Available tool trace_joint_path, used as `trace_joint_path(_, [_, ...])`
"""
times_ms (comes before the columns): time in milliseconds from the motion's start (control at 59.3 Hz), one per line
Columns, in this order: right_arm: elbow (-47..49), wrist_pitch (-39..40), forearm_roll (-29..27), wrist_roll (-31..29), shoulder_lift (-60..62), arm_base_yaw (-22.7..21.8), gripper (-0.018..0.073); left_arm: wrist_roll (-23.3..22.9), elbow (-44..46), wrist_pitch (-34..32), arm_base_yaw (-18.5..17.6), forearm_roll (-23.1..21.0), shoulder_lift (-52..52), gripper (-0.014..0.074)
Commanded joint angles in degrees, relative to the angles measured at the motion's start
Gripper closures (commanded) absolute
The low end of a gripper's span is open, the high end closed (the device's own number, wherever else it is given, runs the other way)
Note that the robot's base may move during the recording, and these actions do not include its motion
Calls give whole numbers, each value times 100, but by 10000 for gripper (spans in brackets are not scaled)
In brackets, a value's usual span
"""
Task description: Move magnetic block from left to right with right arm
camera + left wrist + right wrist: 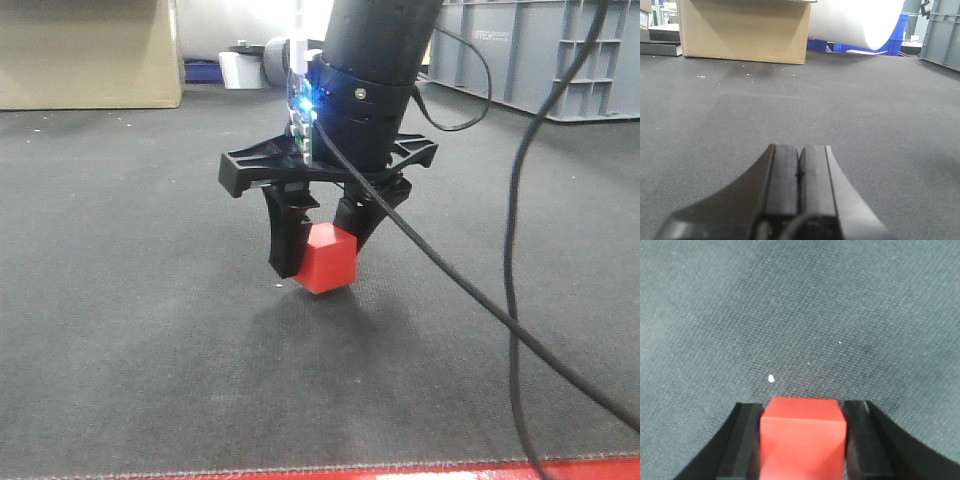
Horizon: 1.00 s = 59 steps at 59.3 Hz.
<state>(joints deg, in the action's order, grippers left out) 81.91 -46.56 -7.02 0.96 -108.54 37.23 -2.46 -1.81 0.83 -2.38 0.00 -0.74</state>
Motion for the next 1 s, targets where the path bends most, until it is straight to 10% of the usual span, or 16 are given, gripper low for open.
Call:
trace_joint_path(0, [200, 216, -33, 2, 290, -38, 69, -25, -59, -517, -32, 0, -60, 713])
trace_joint_path(101, [240, 93, -33, 2, 290, -38, -92, -25, -59, -517, -32, 0, -60, 713])
trace_joint_path(371, [450, -75, -33, 2, 604, -38, -46, -25, -59, -517, -32, 0, -60, 713])
trace_joint_path(692, [-37, -9, -33, 2, 1951, -38, 512, -25, -59, -517, -32, 0, -60, 713])
trace_joint_path(979, [-1733, 1004, -38, 2, 3669, -38, 501, -25, -59, -517, -32, 0, -60, 713])
